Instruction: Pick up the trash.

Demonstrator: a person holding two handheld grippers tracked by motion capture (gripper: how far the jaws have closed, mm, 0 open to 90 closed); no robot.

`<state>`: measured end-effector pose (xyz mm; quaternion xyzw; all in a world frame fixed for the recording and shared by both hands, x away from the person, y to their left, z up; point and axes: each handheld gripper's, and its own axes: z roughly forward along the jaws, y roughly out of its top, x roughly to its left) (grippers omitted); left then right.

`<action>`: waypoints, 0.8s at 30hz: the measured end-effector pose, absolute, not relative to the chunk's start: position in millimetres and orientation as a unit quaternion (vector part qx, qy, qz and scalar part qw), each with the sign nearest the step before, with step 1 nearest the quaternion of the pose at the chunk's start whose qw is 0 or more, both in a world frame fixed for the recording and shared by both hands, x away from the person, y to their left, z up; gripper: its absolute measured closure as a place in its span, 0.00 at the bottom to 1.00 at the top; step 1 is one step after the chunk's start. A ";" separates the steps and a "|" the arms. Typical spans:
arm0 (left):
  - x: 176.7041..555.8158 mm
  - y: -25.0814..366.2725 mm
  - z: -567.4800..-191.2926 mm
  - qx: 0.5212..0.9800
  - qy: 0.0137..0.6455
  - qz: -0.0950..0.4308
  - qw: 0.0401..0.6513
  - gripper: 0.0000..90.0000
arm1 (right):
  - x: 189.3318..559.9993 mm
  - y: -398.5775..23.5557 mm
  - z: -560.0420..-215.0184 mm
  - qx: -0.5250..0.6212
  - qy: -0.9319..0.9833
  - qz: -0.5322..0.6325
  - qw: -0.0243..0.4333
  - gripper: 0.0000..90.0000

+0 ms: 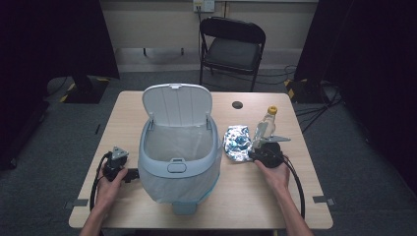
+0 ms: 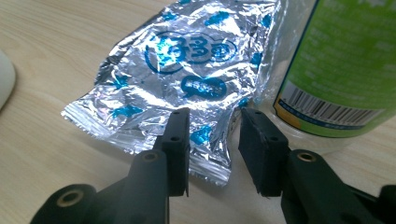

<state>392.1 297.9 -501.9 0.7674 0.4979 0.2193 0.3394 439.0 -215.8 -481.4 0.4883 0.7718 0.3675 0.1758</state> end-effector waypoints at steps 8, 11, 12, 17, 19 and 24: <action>392.1 297.9 -501.9 0.767 0.498 0.219 0.339 0.18 | 442.5 -209.4 -492.4 0.481 0.781 0.352 0.186 0.76; 392.1 298.0 -501.7 0.768 0.497 0.220 0.338 0.18 | 441.6 -212.2 -493.8 0.477 0.780 0.354 0.195 0.93; 392.0 297.8 -501.8 0.767 0.498 0.219 0.339 0.18 | 441.1 -212.9 -494.2 0.479 0.779 0.355 0.195 0.95; 392.0 297.8 -501.8 0.767 0.498 0.219 0.339 0.18 | 437.9 -212.9 -493.2 0.468 0.789 0.359 0.175 1.00; 392.0 297.8 -501.8 0.767 0.498 0.219 0.339 0.18 | 433.8 -211.6 -492.3 0.462 0.794 0.360 0.164 1.00; 392.0 297.9 -501.8 0.767 0.498 0.219 0.339 0.18 | 416.2 -213.1 -489.4 0.454 0.805 0.349 0.155 0.99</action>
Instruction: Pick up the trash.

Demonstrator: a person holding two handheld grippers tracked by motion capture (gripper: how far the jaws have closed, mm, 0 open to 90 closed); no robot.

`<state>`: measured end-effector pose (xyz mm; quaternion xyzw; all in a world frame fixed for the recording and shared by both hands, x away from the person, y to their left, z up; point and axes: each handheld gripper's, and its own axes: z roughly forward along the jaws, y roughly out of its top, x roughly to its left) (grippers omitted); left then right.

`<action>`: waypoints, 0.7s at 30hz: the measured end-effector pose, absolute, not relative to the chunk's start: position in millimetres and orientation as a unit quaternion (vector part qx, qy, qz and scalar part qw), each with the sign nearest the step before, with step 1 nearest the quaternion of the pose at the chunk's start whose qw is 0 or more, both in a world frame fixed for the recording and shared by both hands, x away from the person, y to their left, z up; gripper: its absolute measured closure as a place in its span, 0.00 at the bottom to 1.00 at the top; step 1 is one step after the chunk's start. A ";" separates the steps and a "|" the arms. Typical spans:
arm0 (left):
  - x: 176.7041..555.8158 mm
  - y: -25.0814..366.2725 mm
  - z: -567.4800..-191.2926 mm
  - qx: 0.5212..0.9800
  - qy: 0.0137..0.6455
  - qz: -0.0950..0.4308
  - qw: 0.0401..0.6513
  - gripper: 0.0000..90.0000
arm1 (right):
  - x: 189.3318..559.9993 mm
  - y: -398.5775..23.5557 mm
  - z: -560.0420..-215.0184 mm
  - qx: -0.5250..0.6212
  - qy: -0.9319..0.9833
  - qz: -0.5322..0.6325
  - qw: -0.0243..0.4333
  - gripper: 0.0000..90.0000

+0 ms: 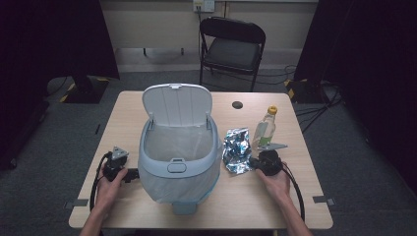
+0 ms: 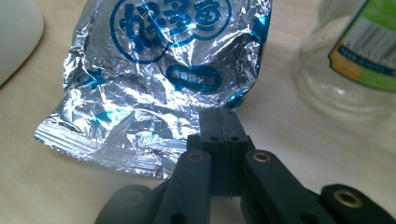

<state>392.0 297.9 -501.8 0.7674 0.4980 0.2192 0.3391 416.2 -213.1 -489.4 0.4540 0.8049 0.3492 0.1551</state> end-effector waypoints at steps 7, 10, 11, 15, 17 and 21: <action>392.1 297.9 -501.9 0.767 0.498 0.219 0.339 0.18 | 417.0 -215.8 -489.6 0.464 0.798 0.342 0.178 0.77; 392.0 297.8 -501.8 0.767 0.498 0.219 0.339 0.18 | 417.4 -211.0 -489.9 0.456 0.803 0.333 0.192 0.76; 392.1 297.9 -501.8 0.767 0.498 0.219 0.339 0.18 | 417.3 -208.9 -489.9 0.450 0.806 0.331 0.196 0.77; 392.0 297.8 -501.8 0.767 0.498 0.219 0.339 0.18 | 416.3 -200.5 -488.8 0.436 0.817 0.325 0.192 0.97; 392.1 298.0 -501.8 0.768 0.497 0.221 0.338 0.18 | 416.3 -198.3 -488.2 0.449 0.811 0.320 0.195 1.00; 392.1 297.9 -501.8 0.767 0.498 0.219 0.339 0.18 | 415.5 -196.7 -487.7 0.458 0.807 0.317 0.198 1.00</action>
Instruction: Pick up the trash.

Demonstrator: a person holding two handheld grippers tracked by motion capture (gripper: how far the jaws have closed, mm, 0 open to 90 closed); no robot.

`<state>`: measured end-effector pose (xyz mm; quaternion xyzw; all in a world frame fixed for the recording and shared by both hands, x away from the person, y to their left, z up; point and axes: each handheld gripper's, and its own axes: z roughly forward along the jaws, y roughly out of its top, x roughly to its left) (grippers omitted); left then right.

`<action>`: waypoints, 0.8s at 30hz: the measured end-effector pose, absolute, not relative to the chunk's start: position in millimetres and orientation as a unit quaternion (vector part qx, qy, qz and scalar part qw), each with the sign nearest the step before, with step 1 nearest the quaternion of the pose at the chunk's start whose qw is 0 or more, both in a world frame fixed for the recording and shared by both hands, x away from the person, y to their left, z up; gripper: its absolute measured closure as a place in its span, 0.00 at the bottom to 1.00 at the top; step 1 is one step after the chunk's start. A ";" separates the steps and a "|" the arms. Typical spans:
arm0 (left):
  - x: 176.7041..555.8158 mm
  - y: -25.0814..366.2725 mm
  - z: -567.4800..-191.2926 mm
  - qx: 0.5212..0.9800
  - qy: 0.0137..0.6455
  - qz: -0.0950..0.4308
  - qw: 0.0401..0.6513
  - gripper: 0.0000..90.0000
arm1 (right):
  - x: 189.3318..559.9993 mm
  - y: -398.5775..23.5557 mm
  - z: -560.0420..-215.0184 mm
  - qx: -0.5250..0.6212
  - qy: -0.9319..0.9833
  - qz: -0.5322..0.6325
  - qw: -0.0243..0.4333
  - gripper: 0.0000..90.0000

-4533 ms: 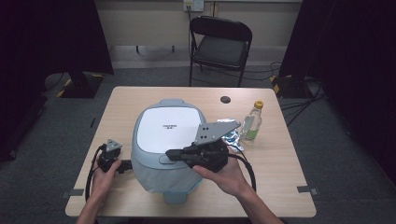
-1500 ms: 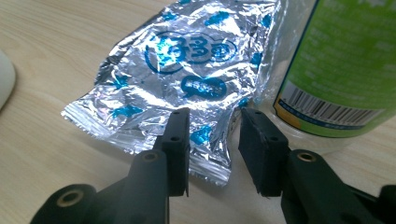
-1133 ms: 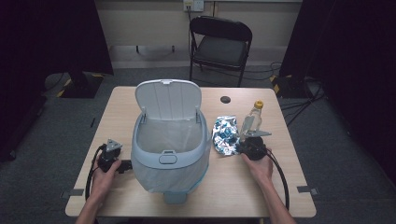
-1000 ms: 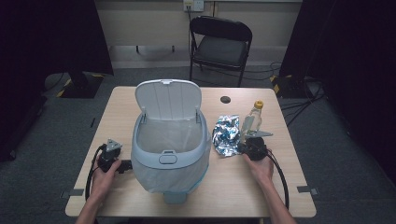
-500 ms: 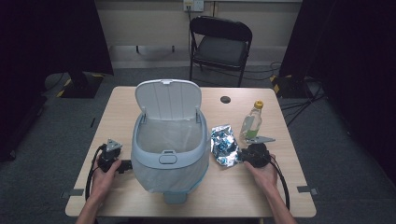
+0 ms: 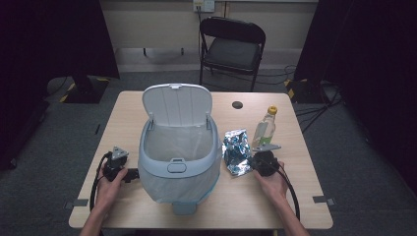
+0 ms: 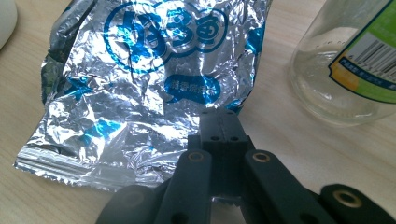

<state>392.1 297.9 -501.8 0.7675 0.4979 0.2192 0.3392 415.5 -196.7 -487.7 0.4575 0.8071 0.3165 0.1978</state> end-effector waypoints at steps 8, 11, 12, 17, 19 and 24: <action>392.1 298.2 -501.6 0.768 0.497 0.220 0.338 0.18 | 413.2 -205.9 -478.5 0.467 0.789 0.350 0.190 1.00; 392.1 298.1 -501.6 0.768 0.497 0.220 0.338 0.18 | 410.0 -210.3 -474.6 0.470 0.783 0.361 0.188 1.00; 392.2 298.1 -501.7 0.768 0.497 0.220 0.339 0.18 | 408.7 -211.3 -473.2 0.468 0.783 0.364 0.188 1.00; 392.3 298.3 -501.7 0.768 0.497 0.220 0.338 0.18 | 405.2 -213.7 -466.4 0.465 0.778 0.378 0.187 1.00; 392.6 298.7 -501.8 0.769 0.496 0.220 0.339 0.18 | 404.2 -216.7 -461.7 0.466 0.773 0.388 0.189 1.00; 394.5 299.4 -502.2 0.770 0.495 0.216 0.339 0.15 | 399.1 -222.2 -450.5 0.463 0.760 0.411 0.196 1.00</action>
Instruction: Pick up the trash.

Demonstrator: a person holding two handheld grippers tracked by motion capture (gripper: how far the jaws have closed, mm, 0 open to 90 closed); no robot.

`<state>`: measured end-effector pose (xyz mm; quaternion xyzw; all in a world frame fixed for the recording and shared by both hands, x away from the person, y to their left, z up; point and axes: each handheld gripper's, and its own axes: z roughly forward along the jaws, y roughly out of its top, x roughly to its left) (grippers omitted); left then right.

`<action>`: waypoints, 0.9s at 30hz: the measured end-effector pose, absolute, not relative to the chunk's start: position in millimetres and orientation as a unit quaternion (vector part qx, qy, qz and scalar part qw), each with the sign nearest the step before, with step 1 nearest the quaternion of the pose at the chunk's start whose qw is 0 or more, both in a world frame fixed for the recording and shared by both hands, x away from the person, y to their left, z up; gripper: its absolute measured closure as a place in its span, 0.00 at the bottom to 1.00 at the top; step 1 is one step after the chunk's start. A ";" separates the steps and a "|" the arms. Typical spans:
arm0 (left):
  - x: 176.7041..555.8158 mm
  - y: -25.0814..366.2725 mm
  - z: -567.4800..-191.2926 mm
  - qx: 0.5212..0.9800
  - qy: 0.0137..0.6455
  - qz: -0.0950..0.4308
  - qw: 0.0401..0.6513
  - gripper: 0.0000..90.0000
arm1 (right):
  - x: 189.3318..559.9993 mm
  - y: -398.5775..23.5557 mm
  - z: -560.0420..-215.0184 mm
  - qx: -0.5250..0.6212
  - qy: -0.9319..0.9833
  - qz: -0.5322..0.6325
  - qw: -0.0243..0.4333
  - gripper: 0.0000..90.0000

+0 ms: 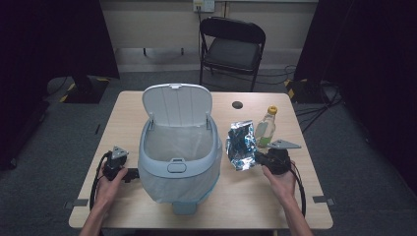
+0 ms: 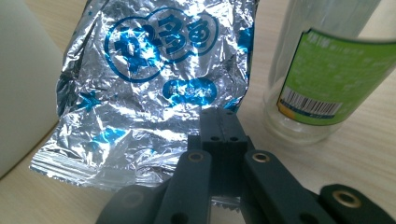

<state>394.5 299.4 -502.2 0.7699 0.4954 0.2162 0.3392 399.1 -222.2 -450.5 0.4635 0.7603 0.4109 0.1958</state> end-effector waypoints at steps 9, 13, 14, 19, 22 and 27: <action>395.4 300.0 -502.3 0.771 0.494 0.216 0.338 0.14 | 393.6 -230.4 -435.3 0.458 0.747 0.435 0.204 1.00; 395.8 300.2 -502.3 0.771 0.495 0.216 0.337 0.13 | 390.6 -232.2 -426.7 0.454 0.741 0.449 0.207 1.00; 395.8 300.1 -502.4 0.771 0.496 0.214 0.338 0.13 | 389.8 -232.8 -424.9 0.453 0.740 0.453 0.207 1.00; 395.8 300.1 -502.4 0.771 0.495 0.215 0.338 0.13 | 386.4 -236.3 -416.1 0.449 0.732 0.468 0.208 1.00; 395.8 300.3 -502.2 0.771 0.495 0.216 0.337 0.13 | 384.9 -238.1 -410.4 0.448 0.728 0.474 0.212 1.00; 395.8 300.2 -502.4 0.771 0.495 0.214 0.338 0.13 | 381.7 -241.9 -400.1 0.441 0.721 0.489 0.214 1.00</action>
